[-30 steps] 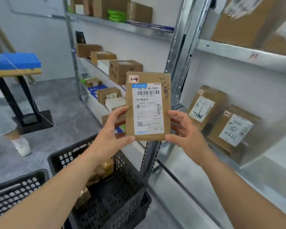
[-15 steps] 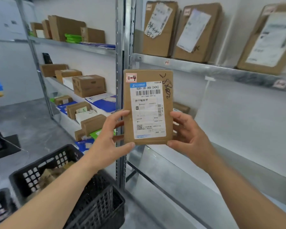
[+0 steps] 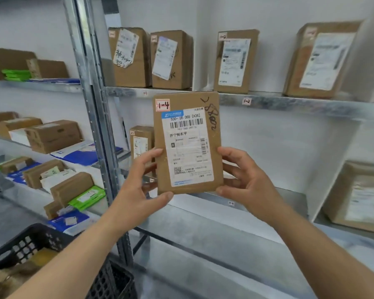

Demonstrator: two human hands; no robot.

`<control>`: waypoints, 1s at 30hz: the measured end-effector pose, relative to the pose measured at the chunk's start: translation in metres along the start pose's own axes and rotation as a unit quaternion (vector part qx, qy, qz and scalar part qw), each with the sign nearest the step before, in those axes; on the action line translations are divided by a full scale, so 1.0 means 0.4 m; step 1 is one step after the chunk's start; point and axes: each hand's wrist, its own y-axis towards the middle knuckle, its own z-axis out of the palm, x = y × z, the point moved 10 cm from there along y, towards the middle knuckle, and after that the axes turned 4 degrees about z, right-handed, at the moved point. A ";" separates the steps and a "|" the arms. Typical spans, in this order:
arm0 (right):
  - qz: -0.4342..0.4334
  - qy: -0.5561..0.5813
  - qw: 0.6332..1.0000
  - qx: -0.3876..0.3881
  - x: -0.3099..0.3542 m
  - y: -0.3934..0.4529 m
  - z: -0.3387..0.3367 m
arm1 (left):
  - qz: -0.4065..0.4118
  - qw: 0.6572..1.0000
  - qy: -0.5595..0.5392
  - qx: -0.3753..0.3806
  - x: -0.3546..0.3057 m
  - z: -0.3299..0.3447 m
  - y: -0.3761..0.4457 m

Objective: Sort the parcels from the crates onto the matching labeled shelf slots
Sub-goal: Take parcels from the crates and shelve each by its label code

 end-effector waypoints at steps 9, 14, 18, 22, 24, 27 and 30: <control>0.038 -0.056 0.991 -0.116 0.065 -0.144 -0.103 | 0.040 0.993 -0.079 0.083 -0.040 0.131 0.042; 0.051 -0.111 0.977 -0.174 0.104 -0.250 -0.155 | 0.048 0.985 -0.115 0.121 -0.060 0.219 0.044; 0.065 -0.141 0.965 -0.209 0.136 -0.347 -0.202 | 0.069 0.977 -0.147 0.141 -0.111 0.306 0.031; 0.072 -0.167 0.950 -0.253 0.189 -0.465 -0.284 | 0.080 0.967 -0.153 0.185 -0.193 0.428 0.037; 0.073 -0.182 0.941 -0.276 0.218 -0.527 -0.335 | 0.089 0.962 -0.158 0.204 -0.243 0.498 0.042; 0.072 -0.201 0.927 -0.307 0.261 -0.627 -0.423 | 0.108 0.952 -0.176 0.226 -0.323 0.614 0.041; 0.074 -0.216 0.916 -0.331 0.298 -0.734 -0.520 | 0.124 0.943 -0.199 0.237 -0.412 0.742 0.027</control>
